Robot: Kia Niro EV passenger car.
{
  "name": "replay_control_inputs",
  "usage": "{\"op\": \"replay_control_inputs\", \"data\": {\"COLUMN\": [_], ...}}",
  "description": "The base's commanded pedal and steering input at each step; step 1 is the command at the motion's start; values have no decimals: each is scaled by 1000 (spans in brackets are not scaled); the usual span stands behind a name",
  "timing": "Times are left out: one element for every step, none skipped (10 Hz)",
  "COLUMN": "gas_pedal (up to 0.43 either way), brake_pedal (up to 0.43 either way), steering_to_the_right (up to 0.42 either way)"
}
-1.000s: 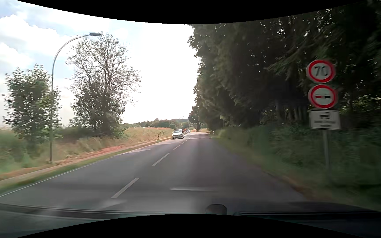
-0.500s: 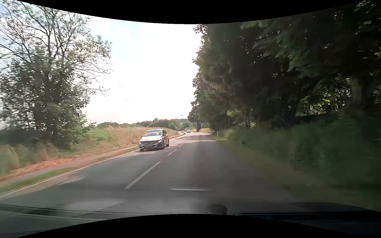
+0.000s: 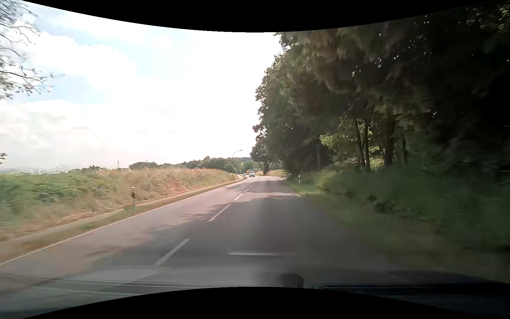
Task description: Follow the waypoints while adhering to traffic rules and regulations
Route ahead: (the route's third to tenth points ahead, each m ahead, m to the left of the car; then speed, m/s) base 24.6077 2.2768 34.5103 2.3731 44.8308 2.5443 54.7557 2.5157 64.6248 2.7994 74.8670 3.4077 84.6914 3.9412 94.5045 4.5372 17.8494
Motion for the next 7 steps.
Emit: {"op": "replay_control_inputs", "data": {"gas_pedal": [177,177,177,177,177,177,177], "brake_pedal": [0,0,0,0,0,0,0], "steering_to_the_right": [-4,-4,-4,-4,-3,-3,-2]}}
